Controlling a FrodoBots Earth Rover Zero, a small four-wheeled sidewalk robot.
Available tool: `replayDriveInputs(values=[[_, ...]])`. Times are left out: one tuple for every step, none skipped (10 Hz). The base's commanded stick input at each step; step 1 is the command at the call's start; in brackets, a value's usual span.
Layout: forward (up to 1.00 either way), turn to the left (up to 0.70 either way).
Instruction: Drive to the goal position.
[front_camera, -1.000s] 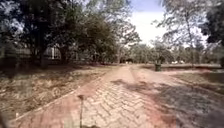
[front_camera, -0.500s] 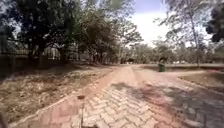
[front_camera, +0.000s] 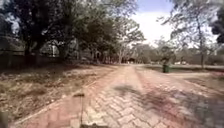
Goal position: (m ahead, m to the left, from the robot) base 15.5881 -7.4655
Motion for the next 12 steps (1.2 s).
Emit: replayDriveInputs(values=[[0.85, -0.34], [0.85, 0.0], [0.85, 0.0], [0.85, 0.0], [0.85, 0.0], [0.85, 0.0], [0.85, 0.0], [0.85, 0.0], [0.85, 0.0], [0.85, 0.0], [0.85, 0.0], [0.85, 0.0]])
